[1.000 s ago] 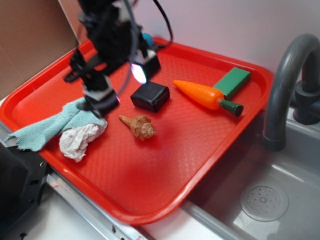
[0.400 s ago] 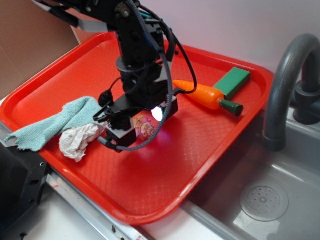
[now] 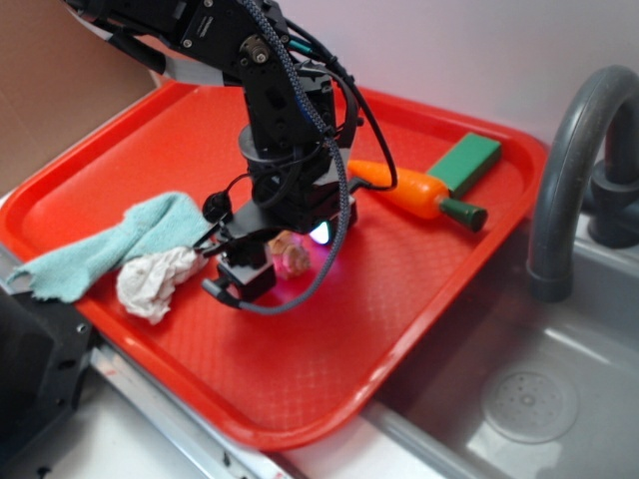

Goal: Grab the shell.

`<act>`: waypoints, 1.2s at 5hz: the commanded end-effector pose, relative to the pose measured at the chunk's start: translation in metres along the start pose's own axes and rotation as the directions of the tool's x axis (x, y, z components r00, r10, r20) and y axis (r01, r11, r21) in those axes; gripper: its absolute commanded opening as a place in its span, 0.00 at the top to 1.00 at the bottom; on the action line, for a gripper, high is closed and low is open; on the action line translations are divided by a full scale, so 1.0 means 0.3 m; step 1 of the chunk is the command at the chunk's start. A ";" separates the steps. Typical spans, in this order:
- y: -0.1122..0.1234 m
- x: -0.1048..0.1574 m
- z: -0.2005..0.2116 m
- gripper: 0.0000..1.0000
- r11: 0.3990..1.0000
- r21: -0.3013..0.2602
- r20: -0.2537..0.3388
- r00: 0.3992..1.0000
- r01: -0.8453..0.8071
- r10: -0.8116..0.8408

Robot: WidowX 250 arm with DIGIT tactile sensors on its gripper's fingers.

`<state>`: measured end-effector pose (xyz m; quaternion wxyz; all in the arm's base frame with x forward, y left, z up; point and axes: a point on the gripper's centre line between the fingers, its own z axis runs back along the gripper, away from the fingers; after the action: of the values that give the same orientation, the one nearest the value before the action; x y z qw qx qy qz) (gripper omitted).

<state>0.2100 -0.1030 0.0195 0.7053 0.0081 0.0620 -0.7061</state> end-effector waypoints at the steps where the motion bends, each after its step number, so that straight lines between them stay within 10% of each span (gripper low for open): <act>1: -0.025 -0.008 0.001 1.00 0.998 0.045 -0.020 0.998 0.054 -0.053; 4: 0.010 -0.152 0.371 1.00 0.906 0.141 0.111 0.915 -0.400 0.387; 5: -0.033 -0.213 0.511 1.00 0.784 0.093 0.129 0.788 -0.614 0.602; 6: -0.109 -0.300 0.614 1.00 0.619 -0.071 0.148 0.606 -0.782 0.782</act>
<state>0.1982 -0.0244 0.1991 0.9444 -0.0258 0.0245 -0.3267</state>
